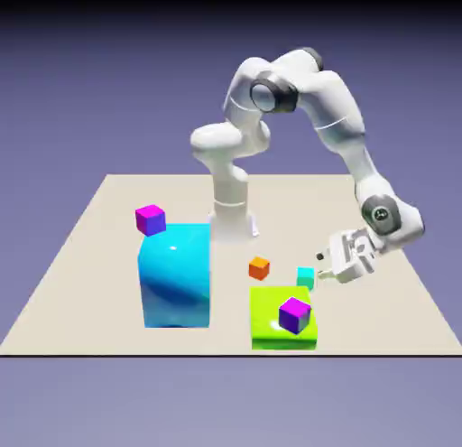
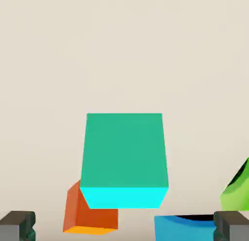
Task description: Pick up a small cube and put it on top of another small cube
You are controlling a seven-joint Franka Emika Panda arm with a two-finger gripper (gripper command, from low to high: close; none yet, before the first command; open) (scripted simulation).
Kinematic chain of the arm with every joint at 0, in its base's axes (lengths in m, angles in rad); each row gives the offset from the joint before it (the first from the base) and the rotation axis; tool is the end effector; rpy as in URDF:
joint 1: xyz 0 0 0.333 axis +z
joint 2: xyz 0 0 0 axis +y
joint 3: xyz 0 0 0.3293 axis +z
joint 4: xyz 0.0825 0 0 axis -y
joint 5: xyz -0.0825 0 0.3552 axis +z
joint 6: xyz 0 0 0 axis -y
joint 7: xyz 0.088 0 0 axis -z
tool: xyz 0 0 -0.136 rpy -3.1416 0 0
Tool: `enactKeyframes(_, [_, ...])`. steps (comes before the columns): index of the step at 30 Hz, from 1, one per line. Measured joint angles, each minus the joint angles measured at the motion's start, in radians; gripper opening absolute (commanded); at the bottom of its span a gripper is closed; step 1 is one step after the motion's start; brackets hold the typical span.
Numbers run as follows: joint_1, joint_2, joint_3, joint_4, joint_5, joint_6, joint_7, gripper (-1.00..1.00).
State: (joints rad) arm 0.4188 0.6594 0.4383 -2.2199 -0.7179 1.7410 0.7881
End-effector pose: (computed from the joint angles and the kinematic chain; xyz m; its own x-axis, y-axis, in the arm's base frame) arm 0.2925 0.2609 0.0974 0.7485 0.2952 -0.5939 0.6553 -0.4668 0.5939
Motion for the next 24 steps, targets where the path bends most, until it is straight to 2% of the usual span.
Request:
enactKeyframes(2, [0.000,0.000,0.000,0.000,0.001,0.000,0.000,-1.00])
enactKeyframes(5, [0.021,-0.057,0.055,0.086,0.075,-0.123,-0.057,-1.00])
enactKeyframes(17, [-0.396,-0.124,0.238,0.279,-0.408,-0.209,-0.579,-1.00])
enactKeyframes(19, [-0.399,-0.124,0.239,0.280,-0.411,-0.210,-0.582,-1.00])
enactKeyframes(21, [-0.442,-0.075,0.188,0.231,-0.489,-0.123,-0.538,-1.00])
enactKeyframes(22, [-0.443,-0.074,0.187,0.229,-0.491,-0.121,-0.537,1.00])
enactKeyframes(24, [-0.443,-0.074,0.187,0.229,-0.493,-0.121,-0.537,1.00])
